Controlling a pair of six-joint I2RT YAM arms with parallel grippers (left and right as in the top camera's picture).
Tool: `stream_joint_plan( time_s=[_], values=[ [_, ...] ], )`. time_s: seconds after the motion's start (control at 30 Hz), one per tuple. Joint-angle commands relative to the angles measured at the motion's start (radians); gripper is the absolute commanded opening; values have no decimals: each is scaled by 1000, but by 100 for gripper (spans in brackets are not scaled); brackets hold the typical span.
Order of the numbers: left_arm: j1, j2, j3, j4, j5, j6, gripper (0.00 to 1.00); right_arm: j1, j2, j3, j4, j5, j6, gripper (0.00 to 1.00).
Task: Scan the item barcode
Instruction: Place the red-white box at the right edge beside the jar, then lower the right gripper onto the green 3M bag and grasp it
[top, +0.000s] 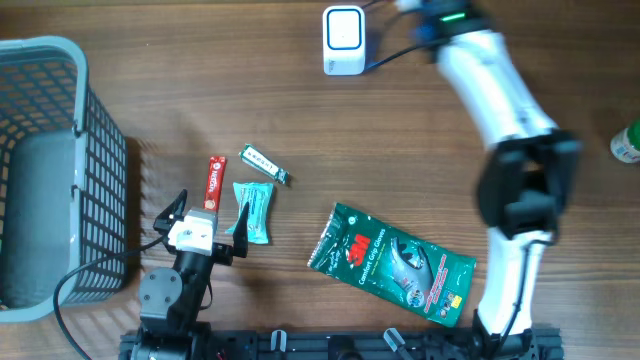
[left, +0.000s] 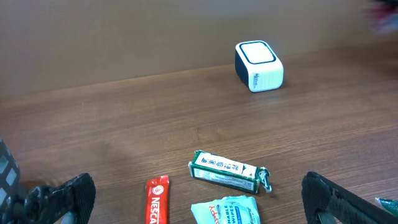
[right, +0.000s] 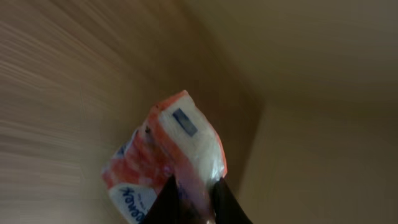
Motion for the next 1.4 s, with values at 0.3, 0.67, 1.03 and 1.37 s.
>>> stream_joint_plan(
  time_s=[0.3,0.67,1.03,1.37],
  values=[
    [0,-6,-6,3,8,12,100,-713,29,34,-142,-633,708,84],
    [0,-6,-6,3,8,12,100,-600,-518,232,-716,-1391,692,100],
    [0,-6,-6,3,8,12,100,135,-668,-491,-718,-1025,635,100],
    [0,-6,-6,3,8,12,100,450,-668,-1149,-237,-1133,1035,47]
  ],
)
